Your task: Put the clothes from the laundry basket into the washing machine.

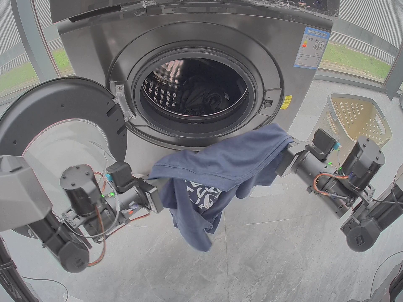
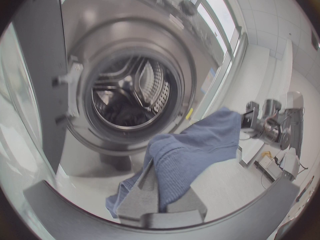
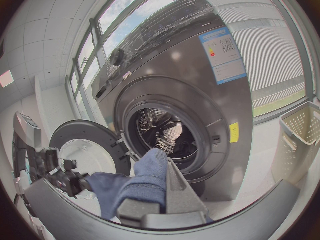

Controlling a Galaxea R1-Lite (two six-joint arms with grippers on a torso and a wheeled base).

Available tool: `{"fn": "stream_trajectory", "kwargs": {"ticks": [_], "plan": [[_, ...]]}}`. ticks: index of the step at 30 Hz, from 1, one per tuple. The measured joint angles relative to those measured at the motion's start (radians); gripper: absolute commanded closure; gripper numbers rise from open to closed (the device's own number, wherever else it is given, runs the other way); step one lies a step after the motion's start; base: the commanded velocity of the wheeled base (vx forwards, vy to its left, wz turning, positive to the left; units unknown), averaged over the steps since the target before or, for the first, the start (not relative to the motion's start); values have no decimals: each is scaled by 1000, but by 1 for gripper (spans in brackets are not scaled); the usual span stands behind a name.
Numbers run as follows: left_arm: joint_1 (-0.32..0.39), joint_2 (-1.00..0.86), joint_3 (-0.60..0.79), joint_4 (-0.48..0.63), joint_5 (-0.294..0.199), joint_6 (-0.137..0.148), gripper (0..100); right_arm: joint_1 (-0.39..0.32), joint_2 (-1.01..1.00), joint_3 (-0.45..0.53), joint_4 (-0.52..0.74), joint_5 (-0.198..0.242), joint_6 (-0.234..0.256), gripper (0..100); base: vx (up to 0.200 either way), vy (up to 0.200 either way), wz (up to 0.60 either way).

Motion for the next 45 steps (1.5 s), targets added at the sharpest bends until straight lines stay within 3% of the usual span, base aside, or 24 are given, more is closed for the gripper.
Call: {"fn": "stream_trajectory", "kwargs": {"ticks": [4, 10, 19, 30, 31, 39, 45], "plan": [[46, -104, -2, 7, -2, 2, 100, -54, -41, 17, -5, 0, 0, 100, 0, 0, 0], [76, -166, -33, 2, 4, 5, 100, -75, -73, 34, -10, 0, 1, 100, 0, 0, 0], [56, -204, -117, 1, 36, 19, 100, -54, -80, 63, -10, -4, 11, 100, 0, 0, 0], [17, -228, -137, 0, 37, 19, 100, -45, -27, 118, -6, 5, 24, 100, 0, 0, 0], [14, -229, -137, 0, 37, 19, 100, -46, -5, 118, -7, 8, 27, 0, 0, 0, 0], [0, -230, -123, 0, 37, 20, 100, -37, 213, 47, -13, 41, 25, 0, 0, 0, 0], [-4, -217, -103, 0, 39, 20, 100, 15, 341, -1, -15, 45, -4, 0, 0, 0, 0]]}}
